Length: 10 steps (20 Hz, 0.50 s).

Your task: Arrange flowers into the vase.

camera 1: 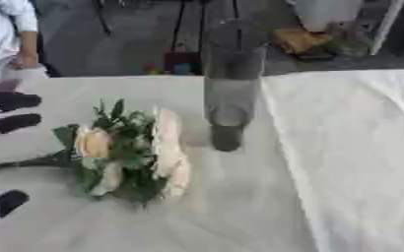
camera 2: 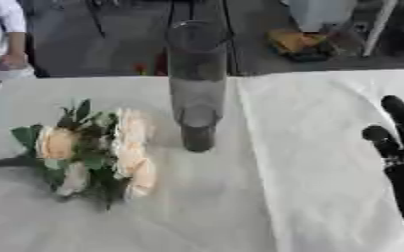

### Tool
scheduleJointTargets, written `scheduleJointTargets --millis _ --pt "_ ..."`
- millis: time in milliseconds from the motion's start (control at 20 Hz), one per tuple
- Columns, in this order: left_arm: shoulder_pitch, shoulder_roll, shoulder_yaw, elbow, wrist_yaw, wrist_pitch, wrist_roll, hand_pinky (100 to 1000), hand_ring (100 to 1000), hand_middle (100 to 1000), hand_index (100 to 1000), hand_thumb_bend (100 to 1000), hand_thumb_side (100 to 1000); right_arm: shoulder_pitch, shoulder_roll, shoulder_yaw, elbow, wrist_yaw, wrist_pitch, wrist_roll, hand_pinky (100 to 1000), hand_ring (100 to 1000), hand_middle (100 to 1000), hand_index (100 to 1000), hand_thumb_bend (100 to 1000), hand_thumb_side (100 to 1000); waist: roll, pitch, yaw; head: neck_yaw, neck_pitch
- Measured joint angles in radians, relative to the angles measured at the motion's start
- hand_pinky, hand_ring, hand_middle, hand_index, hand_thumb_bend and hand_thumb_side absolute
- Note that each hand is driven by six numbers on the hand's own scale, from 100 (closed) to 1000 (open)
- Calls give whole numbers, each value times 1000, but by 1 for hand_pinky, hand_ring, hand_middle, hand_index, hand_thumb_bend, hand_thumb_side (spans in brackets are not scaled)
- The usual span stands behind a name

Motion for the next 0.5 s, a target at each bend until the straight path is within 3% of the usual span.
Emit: scheduleJointTargets --millis 500 --pt "-10 10 -9 0 19 68 -41 874 956 974 1000 329 825 0 0 0 0 2 1 2 769 904 625 897 100 929 0 1 -2 7 -1"
